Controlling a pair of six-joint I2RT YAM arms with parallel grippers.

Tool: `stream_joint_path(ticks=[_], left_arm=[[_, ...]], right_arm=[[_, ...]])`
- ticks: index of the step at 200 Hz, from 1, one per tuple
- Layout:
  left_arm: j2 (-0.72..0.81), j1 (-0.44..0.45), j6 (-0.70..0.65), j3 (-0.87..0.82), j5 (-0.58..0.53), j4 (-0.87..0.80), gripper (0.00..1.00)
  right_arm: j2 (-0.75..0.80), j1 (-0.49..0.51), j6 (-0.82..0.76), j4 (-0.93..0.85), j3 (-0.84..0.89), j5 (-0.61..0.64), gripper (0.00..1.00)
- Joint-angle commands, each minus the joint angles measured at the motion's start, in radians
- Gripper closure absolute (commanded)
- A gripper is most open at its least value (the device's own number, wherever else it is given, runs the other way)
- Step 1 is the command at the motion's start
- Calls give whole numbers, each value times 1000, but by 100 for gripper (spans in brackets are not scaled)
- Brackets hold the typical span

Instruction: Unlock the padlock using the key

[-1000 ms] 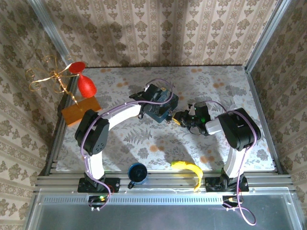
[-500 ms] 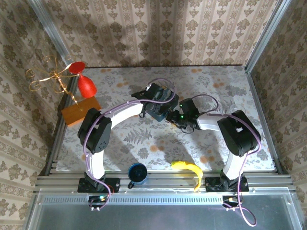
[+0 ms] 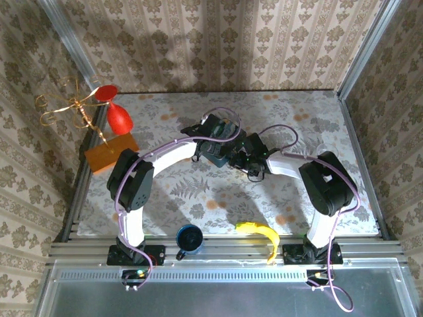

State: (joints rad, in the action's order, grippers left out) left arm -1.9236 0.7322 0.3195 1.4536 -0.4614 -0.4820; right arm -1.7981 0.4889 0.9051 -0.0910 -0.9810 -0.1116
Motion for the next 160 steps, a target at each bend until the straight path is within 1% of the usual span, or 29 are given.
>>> stream_joint_path(ticks=[1,44,81,124,160], left_arm=[[-42,-13,-14,-19,15,-84,0],[-37,-16,-13,-18,24,-84,0],[-38,-18,-8,-16,27,-85,0],[-38,-17,-7,-16,30,-84,0],[-41,-19,-7,-21,30,-86,0]], right_arm=[[-20,0,-44,-10,-26,21,53],[-57,16,-84,10,-72,11,53],[-96,19,-106,-36,-133,26,54],[-132,26,-105,-88,-165,43,56],[-154,36,-114,-105,-180,93,64]])
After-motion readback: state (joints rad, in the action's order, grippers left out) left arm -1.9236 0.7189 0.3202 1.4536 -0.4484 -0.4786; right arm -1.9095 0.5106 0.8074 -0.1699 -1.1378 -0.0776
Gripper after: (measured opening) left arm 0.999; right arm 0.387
